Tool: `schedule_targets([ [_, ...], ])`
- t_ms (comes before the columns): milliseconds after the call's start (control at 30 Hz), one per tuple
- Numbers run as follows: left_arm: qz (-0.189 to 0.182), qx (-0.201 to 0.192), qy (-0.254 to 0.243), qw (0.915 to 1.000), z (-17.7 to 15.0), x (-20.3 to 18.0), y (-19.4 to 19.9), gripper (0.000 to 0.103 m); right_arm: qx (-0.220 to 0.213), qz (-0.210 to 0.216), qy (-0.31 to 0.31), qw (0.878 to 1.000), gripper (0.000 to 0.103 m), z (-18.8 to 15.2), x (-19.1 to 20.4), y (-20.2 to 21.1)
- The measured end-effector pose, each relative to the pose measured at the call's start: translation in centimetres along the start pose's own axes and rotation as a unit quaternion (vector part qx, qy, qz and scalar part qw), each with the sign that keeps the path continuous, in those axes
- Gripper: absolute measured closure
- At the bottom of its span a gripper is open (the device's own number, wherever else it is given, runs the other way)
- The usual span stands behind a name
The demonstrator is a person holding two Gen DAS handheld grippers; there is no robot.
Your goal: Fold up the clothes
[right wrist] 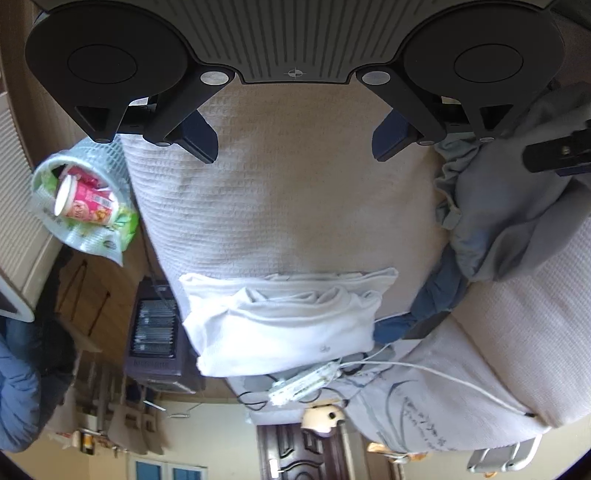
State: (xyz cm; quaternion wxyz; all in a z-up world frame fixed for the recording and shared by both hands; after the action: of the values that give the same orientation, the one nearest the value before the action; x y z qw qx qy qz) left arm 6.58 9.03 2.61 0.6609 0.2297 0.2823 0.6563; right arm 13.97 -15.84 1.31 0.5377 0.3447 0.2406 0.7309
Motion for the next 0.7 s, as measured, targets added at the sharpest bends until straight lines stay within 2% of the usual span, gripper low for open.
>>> schedule_targets([
  [133, 0.039, -0.041, -0.022, 0.9982, 0.4, 0.0, 0.7, 0.011, 0.000, 0.009, 0.002, 1.000, 0.010, 0.0, -0.1, -0.1],
  [267, 0.080, -0.066, -0.066, 0.9924, 0.5, -0.7, 1.3, 0.011, -0.001, 0.021, -0.033, 0.999, 0.010, 0.2, -1.1, -0.1],
  [400, 0.095, -0.056, -0.074, 0.9912, 0.7, -0.3, 0.8, 0.011, 0.012, 0.027, -0.048, 0.998, 0.010, 0.2, -1.3, -0.7],
  [567, 0.190, -0.032, -0.098, 0.9764, 0.9, 0.9, -1.7, 0.011, 0.013, 0.027, -0.050, 0.998, 0.010, 0.1, -1.4, -1.0],
  [700, 0.220, 0.003, -0.108, 0.9695, 0.5, 1.9, -3.9, 0.011, 0.009, 0.033, -0.066, 0.997, 0.010, 0.2, -2.0, -0.9],
])
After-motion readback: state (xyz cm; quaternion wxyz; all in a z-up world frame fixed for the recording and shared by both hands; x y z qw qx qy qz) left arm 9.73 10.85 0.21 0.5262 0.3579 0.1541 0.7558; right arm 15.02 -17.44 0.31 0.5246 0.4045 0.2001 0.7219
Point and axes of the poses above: each gripper's, at about its wrist camera, not at the fingertips, and y roughly against the way its jaws point, x to its left, z to its top, the point moved 1 cm from there along -y, roughly the way its jaws point, and after that the axes turned 11 degrees about -y, right-handed, at the moved point
